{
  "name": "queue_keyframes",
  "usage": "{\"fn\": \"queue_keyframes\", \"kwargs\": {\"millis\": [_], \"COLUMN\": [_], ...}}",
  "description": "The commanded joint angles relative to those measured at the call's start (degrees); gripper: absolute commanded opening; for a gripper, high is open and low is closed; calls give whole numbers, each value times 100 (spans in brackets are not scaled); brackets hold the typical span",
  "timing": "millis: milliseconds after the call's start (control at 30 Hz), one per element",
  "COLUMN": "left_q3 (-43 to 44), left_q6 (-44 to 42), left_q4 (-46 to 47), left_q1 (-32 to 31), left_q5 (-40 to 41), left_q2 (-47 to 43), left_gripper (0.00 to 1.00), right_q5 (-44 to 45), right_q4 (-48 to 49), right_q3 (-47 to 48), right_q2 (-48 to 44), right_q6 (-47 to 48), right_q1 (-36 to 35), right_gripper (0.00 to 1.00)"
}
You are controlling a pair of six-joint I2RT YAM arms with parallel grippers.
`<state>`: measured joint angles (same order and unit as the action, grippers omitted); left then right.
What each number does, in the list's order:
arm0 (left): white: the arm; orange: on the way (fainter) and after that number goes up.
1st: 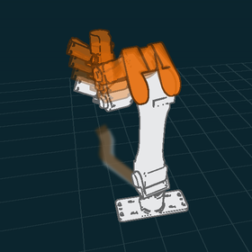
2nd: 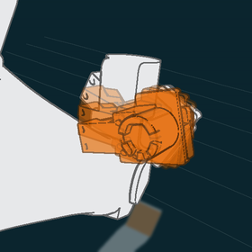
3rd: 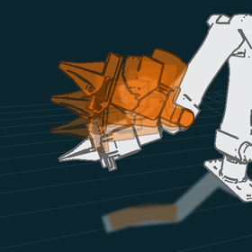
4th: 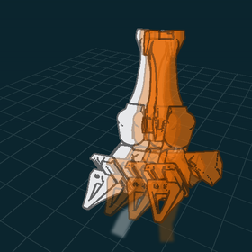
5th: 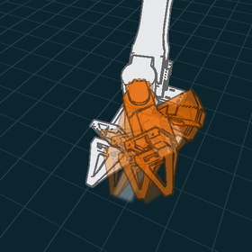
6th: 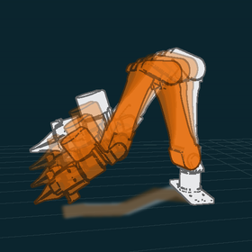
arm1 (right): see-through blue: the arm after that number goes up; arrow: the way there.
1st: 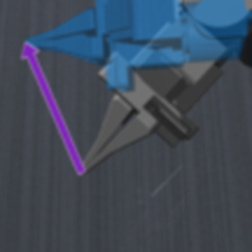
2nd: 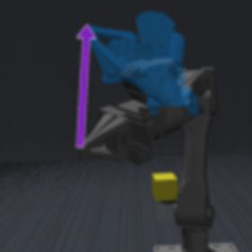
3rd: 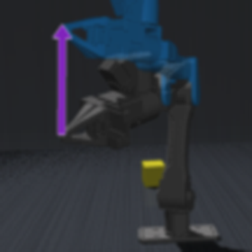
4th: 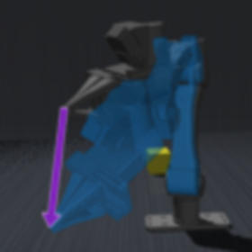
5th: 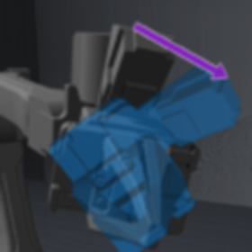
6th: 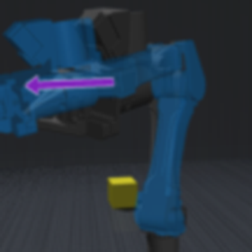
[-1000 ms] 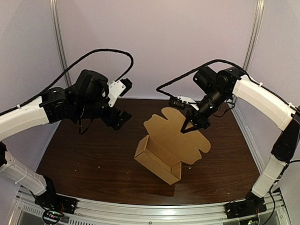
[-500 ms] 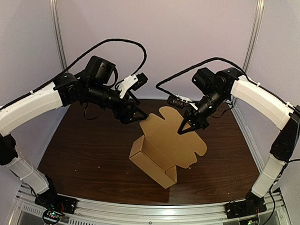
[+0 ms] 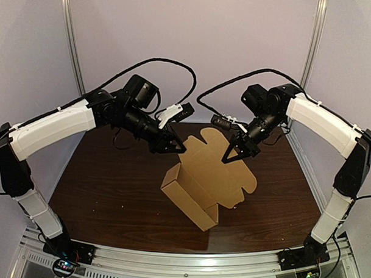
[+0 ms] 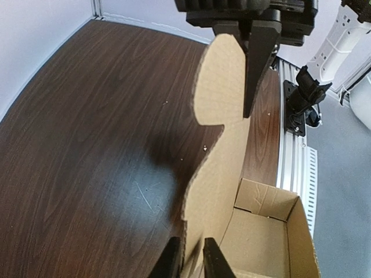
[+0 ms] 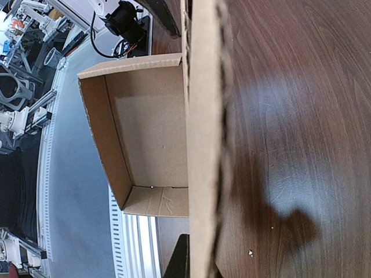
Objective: Fold the paper box
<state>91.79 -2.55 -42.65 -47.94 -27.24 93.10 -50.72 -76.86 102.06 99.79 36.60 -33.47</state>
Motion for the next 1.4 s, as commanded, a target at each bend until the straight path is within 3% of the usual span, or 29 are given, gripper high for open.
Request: {"fn": "queue_keyframes", "kwargs": {"millis": [0,67,233,533,633,767,933,1100,1367], "left_q3": [284,318,473,883,970,1572,1823,1707,1538], "left_q6": [166,225,429,308,308,-75,72,542,507], "left_q4": [-17,97,354,-200,-277,-774,-787,-665,-536], "left_q1": [7,-57,-405,-630,-637,-571,59,747,805], "left_q5": [263,591,1291,666,407,973,1037,396,-1195], "left_q2": [123,137,204,582,612,502,186,500,1109], "left_gripper": [11,5,4,11,24,45,56,57,55], "right_q5": [-276,-253,-256,-593,-547,-155,264,379,912], "right_q4": [-1256,-1110,-845,-761,-784,-764,-506,-628,-752], "right_q3": [-33,-39,48,371,376,187,-247,-380,-335], "right_q2": [98,161,433,661,628,400,-70,-432,-552], "right_q6": [-311,-567,-1130,-1401,-1292,-940,-514,31,292], "right_q1": [99,116,229,594,672,675,674,552,107], "right_gripper": [0,0,0,0,0,0,0,0,0]}}
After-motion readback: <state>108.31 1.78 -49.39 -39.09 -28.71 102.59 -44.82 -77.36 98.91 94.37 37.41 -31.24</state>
